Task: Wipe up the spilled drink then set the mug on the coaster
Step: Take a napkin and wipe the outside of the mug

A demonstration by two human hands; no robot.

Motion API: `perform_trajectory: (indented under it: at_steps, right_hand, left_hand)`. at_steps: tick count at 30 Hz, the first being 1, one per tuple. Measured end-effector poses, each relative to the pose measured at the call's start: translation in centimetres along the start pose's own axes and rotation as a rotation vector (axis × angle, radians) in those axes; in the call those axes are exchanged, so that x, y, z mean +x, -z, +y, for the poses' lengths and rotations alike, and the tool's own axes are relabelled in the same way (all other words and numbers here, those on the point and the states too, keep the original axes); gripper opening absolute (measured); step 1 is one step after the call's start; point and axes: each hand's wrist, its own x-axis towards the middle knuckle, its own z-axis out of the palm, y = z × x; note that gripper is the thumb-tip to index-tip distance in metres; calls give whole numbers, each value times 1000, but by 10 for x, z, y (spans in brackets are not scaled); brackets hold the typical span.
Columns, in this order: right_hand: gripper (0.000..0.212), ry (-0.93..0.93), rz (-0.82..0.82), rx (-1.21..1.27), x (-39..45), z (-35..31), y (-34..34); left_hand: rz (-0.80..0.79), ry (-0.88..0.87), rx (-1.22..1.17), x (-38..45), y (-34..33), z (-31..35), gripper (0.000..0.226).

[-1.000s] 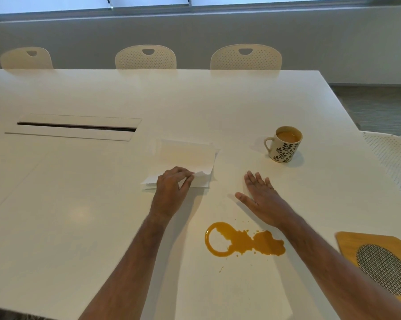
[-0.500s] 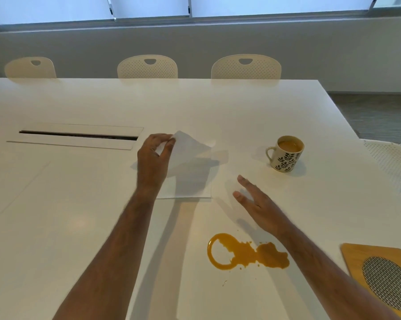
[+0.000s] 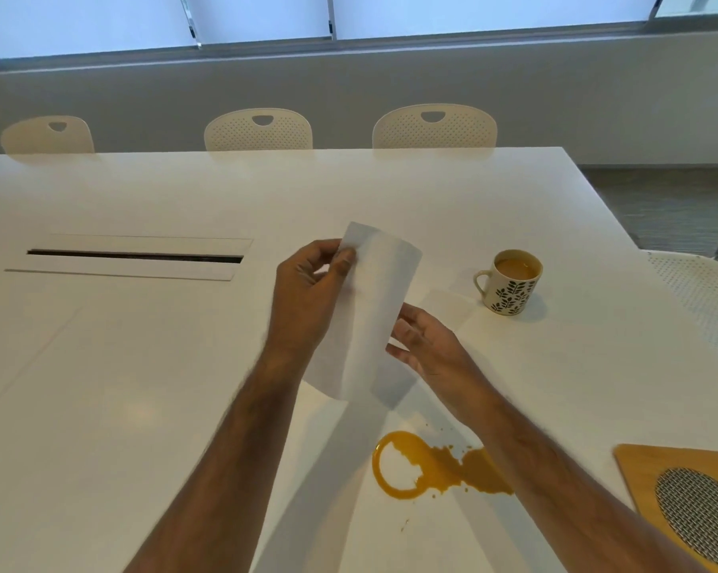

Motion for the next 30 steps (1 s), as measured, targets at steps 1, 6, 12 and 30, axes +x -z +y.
perform_trajectory:
  at_steps: [1,6,12,30]
  right_hand:
    - [57,-9,-5,56,1,0,-1]
    - [64,-27,6,276,0,6,-1]
    - [61,-30,39,410,-4,11,5]
    - [40,64,213,120,-17,3,40]
  left_hand:
    - [-5,11,-1,-4,-4,-1,10]
    - [-32,93,18,-20,-20,-13,11]
    - [-79,138,28,-27,-29,-24,6]
    - [-394,550,-177,-55,-18,-45,30]
